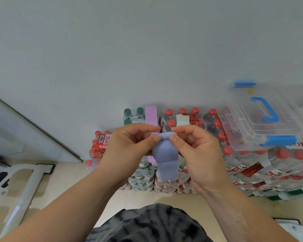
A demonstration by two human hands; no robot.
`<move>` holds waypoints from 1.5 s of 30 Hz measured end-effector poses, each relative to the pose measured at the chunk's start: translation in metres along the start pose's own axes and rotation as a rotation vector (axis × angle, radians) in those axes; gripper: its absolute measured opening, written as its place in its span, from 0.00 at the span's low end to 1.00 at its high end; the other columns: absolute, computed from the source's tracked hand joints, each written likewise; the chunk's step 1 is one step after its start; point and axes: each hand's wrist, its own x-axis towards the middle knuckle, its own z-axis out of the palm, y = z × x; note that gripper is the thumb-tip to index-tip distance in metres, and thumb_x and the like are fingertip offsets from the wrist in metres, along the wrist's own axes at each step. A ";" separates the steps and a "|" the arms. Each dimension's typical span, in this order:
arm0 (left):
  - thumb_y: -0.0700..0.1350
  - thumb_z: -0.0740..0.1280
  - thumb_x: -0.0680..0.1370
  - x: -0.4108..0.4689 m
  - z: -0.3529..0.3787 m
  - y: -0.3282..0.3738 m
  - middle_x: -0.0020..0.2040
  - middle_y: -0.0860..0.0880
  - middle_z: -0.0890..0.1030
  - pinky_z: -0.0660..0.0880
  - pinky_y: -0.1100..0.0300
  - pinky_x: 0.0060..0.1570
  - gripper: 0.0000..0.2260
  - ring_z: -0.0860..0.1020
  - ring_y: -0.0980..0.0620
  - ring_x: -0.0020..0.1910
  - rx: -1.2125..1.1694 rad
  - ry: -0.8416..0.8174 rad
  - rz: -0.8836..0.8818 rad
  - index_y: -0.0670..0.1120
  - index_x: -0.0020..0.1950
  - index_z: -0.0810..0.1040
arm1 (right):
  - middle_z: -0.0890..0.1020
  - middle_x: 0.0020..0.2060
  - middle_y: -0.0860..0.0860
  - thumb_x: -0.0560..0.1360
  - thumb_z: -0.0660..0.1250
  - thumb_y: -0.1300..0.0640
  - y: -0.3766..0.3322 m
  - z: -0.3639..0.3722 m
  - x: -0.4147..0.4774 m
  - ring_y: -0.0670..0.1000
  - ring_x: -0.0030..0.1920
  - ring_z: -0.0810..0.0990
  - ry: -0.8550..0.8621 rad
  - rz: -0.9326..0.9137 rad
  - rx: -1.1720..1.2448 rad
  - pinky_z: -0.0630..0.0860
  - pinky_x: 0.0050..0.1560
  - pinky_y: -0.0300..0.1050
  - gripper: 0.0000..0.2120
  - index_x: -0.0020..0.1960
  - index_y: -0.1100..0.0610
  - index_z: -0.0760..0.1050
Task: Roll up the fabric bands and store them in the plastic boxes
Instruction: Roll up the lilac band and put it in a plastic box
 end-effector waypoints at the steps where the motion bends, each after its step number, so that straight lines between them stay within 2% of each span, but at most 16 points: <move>1: 0.34 0.73 0.74 0.000 0.000 0.000 0.38 0.41 0.85 0.79 0.60 0.37 0.08 0.83 0.50 0.37 0.007 -0.002 -0.007 0.47 0.44 0.86 | 0.86 0.42 0.52 0.75 0.72 0.63 -0.001 0.000 0.000 0.51 0.45 0.85 -0.002 -0.006 -0.008 0.83 0.50 0.49 0.06 0.49 0.53 0.83; 5: 0.34 0.73 0.74 0.001 0.001 -0.001 0.41 0.38 0.84 0.80 0.59 0.39 0.07 0.83 0.48 0.38 0.026 0.007 0.005 0.46 0.44 0.86 | 0.86 0.41 0.52 0.75 0.72 0.64 -0.004 0.000 -0.001 0.49 0.43 0.86 -0.018 -0.016 -0.005 0.82 0.45 0.42 0.09 0.51 0.52 0.82; 8: 0.33 0.73 0.74 0.002 0.000 -0.002 0.40 0.42 0.86 0.81 0.56 0.43 0.11 0.84 0.48 0.41 0.034 0.021 0.024 0.49 0.43 0.87 | 0.87 0.40 0.53 0.75 0.71 0.61 -0.006 0.001 -0.002 0.50 0.43 0.86 -0.048 -0.005 0.026 0.81 0.43 0.40 0.10 0.56 0.53 0.81; 12: 0.30 0.73 0.73 0.002 -0.001 -0.003 0.41 0.45 0.87 0.80 0.55 0.47 0.14 0.85 0.47 0.43 0.043 0.022 0.024 0.50 0.41 0.87 | 0.86 0.41 0.53 0.75 0.72 0.61 -0.005 0.001 -0.001 0.49 0.43 0.86 -0.030 -0.014 0.006 0.81 0.43 0.39 0.07 0.51 0.51 0.83; 15: 0.30 0.73 0.73 0.001 0.000 0.000 0.40 0.44 0.86 0.80 0.57 0.44 0.14 0.84 0.47 0.42 0.026 0.000 0.025 0.50 0.42 0.87 | 0.86 0.41 0.52 0.75 0.72 0.63 -0.005 0.000 0.000 0.51 0.44 0.86 -0.029 -0.046 -0.034 0.82 0.46 0.42 0.10 0.49 0.48 0.84; 19: 0.34 0.72 0.75 0.000 0.003 0.004 0.40 0.43 0.86 0.80 0.58 0.40 0.11 0.84 0.48 0.40 0.002 -0.040 0.007 0.50 0.43 0.87 | 0.86 0.40 0.49 0.75 0.72 0.63 -0.008 -0.001 0.001 0.48 0.43 0.85 -0.041 -0.056 -0.053 0.80 0.44 0.39 0.11 0.48 0.46 0.83; 24: 0.34 0.73 0.74 0.001 0.004 0.001 0.41 0.44 0.86 0.81 0.56 0.44 0.12 0.84 0.47 0.42 0.025 0.004 0.058 0.52 0.43 0.87 | 0.87 0.40 0.55 0.75 0.72 0.59 -0.011 0.000 -0.001 0.54 0.44 0.87 -0.049 -0.022 0.009 0.84 0.46 0.46 0.10 0.55 0.52 0.80; 28: 0.34 0.74 0.73 0.001 0.004 -0.002 0.42 0.45 0.87 0.80 0.54 0.47 0.12 0.85 0.44 0.44 0.043 0.007 0.061 0.52 0.43 0.87 | 0.86 0.40 0.53 0.71 0.71 0.52 -0.012 0.003 -0.002 0.49 0.42 0.86 -0.032 -0.038 -0.003 0.81 0.42 0.38 0.11 0.51 0.56 0.82; 32: 0.31 0.73 0.73 -0.001 0.004 -0.002 0.44 0.44 0.87 0.81 0.55 0.46 0.14 0.85 0.45 0.45 0.013 -0.001 0.053 0.51 0.45 0.86 | 0.86 0.40 0.51 0.74 0.72 0.59 -0.010 0.003 0.000 0.49 0.42 0.86 -0.018 -0.054 -0.033 0.82 0.44 0.41 0.04 0.49 0.53 0.82; 35: 0.32 0.72 0.74 -0.002 0.005 -0.001 0.44 0.43 0.87 0.81 0.53 0.45 0.11 0.85 0.45 0.45 0.004 -0.007 0.039 0.47 0.48 0.86 | 0.86 0.38 0.52 0.74 0.73 0.60 -0.011 0.004 -0.001 0.51 0.41 0.86 0.009 -0.080 -0.027 0.81 0.43 0.41 0.06 0.50 0.52 0.81; 39: 0.34 0.73 0.74 -0.004 0.008 0.000 0.43 0.41 0.86 0.83 0.46 0.46 0.12 0.85 0.39 0.44 0.014 0.033 0.071 0.52 0.44 0.87 | 0.87 0.39 0.46 0.73 0.74 0.61 -0.012 0.006 -0.006 0.46 0.42 0.86 0.089 -0.126 -0.024 0.80 0.42 0.36 0.07 0.46 0.50 0.82; 45: 0.34 0.74 0.73 -0.004 0.008 0.002 0.43 0.45 0.87 0.83 0.51 0.47 0.11 0.86 0.44 0.44 0.050 0.030 0.091 0.51 0.46 0.88 | 0.87 0.41 0.44 0.73 0.75 0.60 -0.010 0.009 -0.011 0.45 0.44 0.85 0.120 -0.150 -0.033 0.81 0.46 0.37 0.08 0.44 0.46 0.84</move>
